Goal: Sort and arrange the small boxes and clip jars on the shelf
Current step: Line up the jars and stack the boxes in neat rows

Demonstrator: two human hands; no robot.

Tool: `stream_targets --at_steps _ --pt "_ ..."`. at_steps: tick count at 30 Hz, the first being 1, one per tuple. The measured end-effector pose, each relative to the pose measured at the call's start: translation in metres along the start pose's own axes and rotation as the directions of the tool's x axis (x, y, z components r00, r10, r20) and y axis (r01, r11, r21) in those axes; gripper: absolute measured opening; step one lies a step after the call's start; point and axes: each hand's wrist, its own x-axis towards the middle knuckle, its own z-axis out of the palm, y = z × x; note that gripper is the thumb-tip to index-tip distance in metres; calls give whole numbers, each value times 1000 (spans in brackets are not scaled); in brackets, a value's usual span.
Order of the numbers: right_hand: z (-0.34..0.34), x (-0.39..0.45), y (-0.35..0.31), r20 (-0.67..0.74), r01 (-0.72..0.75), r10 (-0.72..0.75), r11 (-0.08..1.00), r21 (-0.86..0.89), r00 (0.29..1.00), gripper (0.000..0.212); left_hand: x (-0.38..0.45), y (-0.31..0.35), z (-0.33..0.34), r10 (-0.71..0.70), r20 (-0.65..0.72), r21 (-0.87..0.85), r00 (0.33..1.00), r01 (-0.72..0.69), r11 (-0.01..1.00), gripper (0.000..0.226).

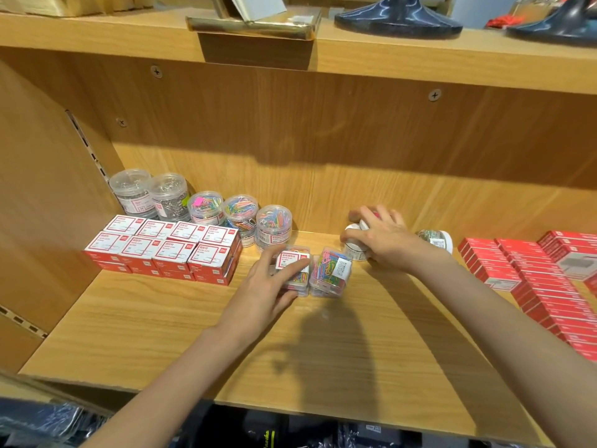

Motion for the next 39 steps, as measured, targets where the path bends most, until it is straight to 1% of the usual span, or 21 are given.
stream_targets --at_steps 2,4,5,6,7,8,9,10,12,13,15,18,22,23,25,27,28,30,33,37,39 --pt "0 -2 3 9 -2 2 1000 3 1000 54 3 2 3 6 10 -18 1000 -6 1000 56" --pt "-2 -8 4 -15 7 -6 998 62 1000 57 7 3 7 27 15 -12 1000 -27 1000 56" --pt "-4 -12 5 -82 21 -12 994 111 997 56 9 3 10 38 20 -3 999 -37 999 57" --pt "-7 -19 5 -201 46 -9 983 180 980 51 10 3 11 44 23 9 999 -44 999 58" --pt "-9 -27 2 -322 65 28 959 274 946 42 11 3 13 50 19 35 999 -51 998 59" --pt "-10 -36 -3 -392 81 78 924 374 917 34 12 1 16 62 4 82 998 -62 995 60" --pt "-9 -45 -12 -383 79 104 897 434 918 32 14 0 18 83 -16 150 996 -80 985 61" --pt "-3 -52 -23 -339 77 91 889 451 936 38 15 -1 19 113 -29 223 993 -104 969 62" --pt "13 -58 -43 -265 65 48 914 400 963 52 20 -1 18 178 -42 359 983 -152 921 61" --pt "22 -55 -50 -275 60 42 934 351 960 58 23 -2 15 205 -44 425 978 -167 890 59" --pt "35 -43 -56 -356 46 56 961 272 933 65 28 -5 9 232 -48 536 972 -171 827 53" --pt "39 -20 -57 -445 32 73 974 224 892 63 36 -14 4 232 -52 602 971 -154 783 47" --pt "39 -4 -51 -503 -48 122 986 157 856 54 53 -21 6 220 22 570 975 -193 799 57" --pt "39 -1 -49 -518 -53 126 987 154 846 52 55 -20 7 213 22 554 977 -189 811 56" --pt "38 3 -47 -535 -55 133 986 159 835 50 51 -19 7 202 -35 497 979 -158 853 46" --pt "36 1 -48 -522 -54 146 981 187 840 55 35 -18 6 134 -118 372 984 -81 925 36" --pt "36 1 -51 -516 -50 155 976 212 842 59 27 -19 5 86 -132 307 987 -42 951 31" --pt "37 2 -60 -550 -14 157 967 255 820 58 16 -22 6 -9 -71 240 997 26 970 28" --pt "46 13 -78 -610 15 165 960 280 775 39 14 -30 9 -115 14 181 993 110 977 38" --pt "50 30 -88 -565 -51 329 891 451 757 35 17 -31 12 -161 33 197 986 151 969 46" --pt "51 31 -87 -534 -42 326 879 475 780 39 16 -31 11 -161 39 197 986 150 969 43"
